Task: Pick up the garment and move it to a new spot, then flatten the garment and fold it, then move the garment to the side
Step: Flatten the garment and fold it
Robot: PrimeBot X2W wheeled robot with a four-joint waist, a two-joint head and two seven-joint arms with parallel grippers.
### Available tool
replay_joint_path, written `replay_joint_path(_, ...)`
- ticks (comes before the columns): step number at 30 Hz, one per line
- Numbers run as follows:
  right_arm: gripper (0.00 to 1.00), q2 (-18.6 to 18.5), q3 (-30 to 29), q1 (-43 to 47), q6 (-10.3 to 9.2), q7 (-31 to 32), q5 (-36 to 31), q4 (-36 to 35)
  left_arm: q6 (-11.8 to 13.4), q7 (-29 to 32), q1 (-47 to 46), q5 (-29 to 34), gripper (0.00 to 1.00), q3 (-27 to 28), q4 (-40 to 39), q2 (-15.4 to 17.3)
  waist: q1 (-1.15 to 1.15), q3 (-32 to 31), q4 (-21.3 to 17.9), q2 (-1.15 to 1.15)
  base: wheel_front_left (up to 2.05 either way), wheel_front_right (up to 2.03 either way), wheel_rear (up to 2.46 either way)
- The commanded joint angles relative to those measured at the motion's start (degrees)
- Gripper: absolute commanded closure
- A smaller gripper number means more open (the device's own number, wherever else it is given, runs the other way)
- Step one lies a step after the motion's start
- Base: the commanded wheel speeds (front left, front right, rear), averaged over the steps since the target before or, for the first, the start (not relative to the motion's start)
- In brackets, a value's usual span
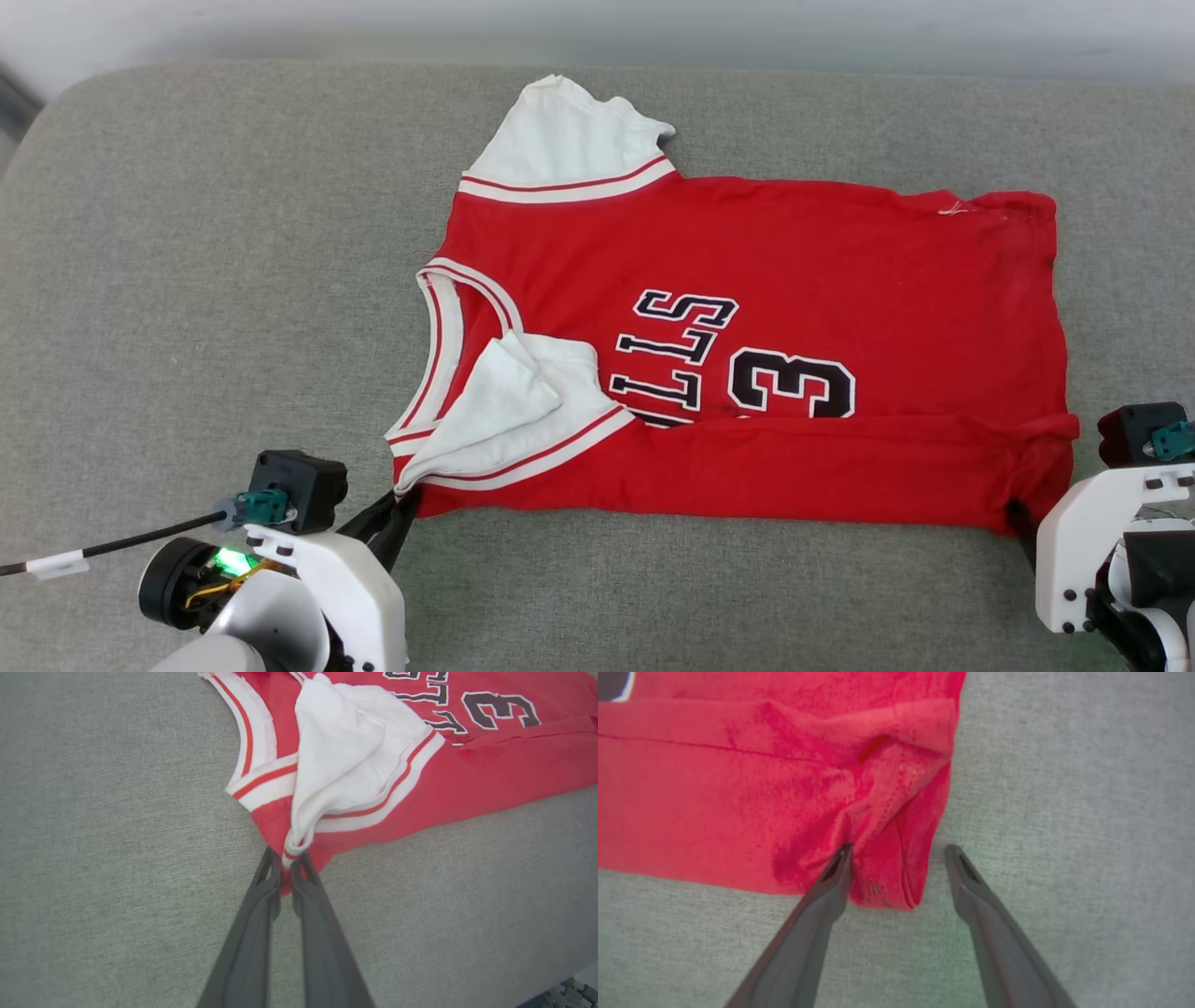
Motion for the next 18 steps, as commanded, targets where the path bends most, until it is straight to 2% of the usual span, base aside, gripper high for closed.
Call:
replay_joint_path(1, 0.00, 0.7, 0.4, 0.6, -0.05, 1.0, 0.1, 2.3, 0.3, -0.1, -0.5, 0.4, 1.00, 0.0, -0.2, 0.2, 0.00, 0.3, 0.2, 0.00, 0.00, 0.00, 0.00)
replay_joint_path(3, 0.00, 0.9, 0.8, 1.0, -0.05, 1.2, 0.4, 3.6, 0.2, -0.2, -0.5, 0.4, 1.00, -0.1, 0.0, 0.2, 0.00, 0.5, 0.3, 0.00, 0.00, 0.00, 0.00)
replay_joint_path(6, 1.00, 0.6, 1.4, 1.2, -0.05, 1.4, 0.9, 5.2, -0.3, 0.0, -0.6, 0.6, 1.00, -0.4, 0.4, 0.2, 0.00, 0.6, 0.2, 0.00, 0.00, 0.00, 0.00)
replay_joint_path(13, 1.00, -0.9, 1.5, 1.5, -0.06, 0.9, 2.5, 6.1, -0.7, 0.7, 0.3, 0.6, 1.00, -1.4, 2.2, 0.6, 0.00, -1.6, -0.8, 0.00, 0.00, 0.00, 0.00)
replay_joint_path(18, 1.00, -3.4, 0.6, 2.1, -0.07, 0.5, 3.9, 3.1, -0.7, 1.2, 2.0, 0.0, 1.00, -2.1, 2.8, 1.3, 0.00, -4.7, -1.6, 0.00, 0.00, 0.00, 0.00)
